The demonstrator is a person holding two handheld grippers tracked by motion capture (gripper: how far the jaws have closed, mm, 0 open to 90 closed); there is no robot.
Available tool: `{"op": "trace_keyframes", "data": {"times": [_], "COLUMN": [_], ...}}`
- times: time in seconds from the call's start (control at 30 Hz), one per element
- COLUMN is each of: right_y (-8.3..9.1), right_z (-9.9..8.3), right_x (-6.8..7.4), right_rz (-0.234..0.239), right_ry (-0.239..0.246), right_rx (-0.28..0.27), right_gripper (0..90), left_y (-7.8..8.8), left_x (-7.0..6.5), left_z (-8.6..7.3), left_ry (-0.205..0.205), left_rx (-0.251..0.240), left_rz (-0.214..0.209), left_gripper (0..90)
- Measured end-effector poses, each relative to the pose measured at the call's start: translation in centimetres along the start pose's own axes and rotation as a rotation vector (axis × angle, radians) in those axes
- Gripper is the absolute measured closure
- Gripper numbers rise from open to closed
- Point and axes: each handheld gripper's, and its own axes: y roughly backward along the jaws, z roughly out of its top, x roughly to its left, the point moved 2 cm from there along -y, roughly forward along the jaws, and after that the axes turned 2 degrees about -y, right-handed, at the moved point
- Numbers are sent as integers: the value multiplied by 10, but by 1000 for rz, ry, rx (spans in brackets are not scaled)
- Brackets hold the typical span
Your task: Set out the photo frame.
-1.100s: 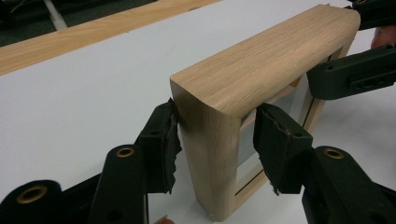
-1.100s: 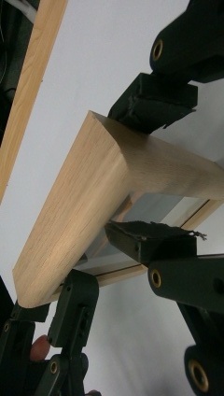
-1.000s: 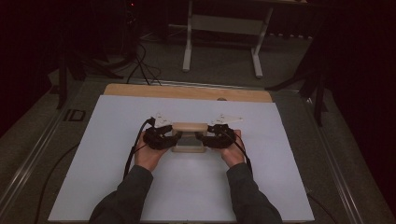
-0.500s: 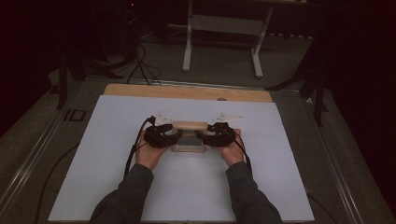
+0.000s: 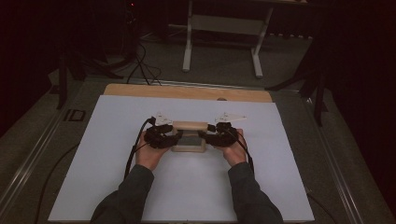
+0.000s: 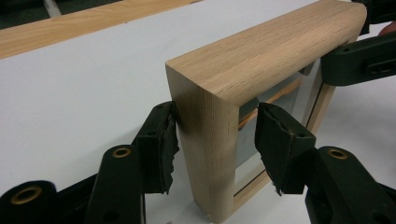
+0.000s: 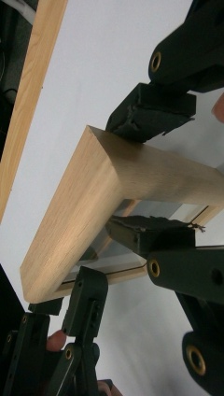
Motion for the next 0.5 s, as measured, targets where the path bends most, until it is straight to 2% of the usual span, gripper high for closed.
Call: {"op": "trace_keyframes", "data": {"times": [0.37,0.5], "right_y": [-4,-4], "right_z": [2,2], "right_x": [-3,-3], "right_rz": [4,3], "right_ry": [-9,-15], "right_rx": [1,4], "right_gripper": [499,469], "left_y": [-1,-2], "left_x": [0,2], "left_z": [0,-1], "left_ry": [26,29], "left_rx": [-1,0], "left_rz": [8,4], "left_gripper": [494,475]}}
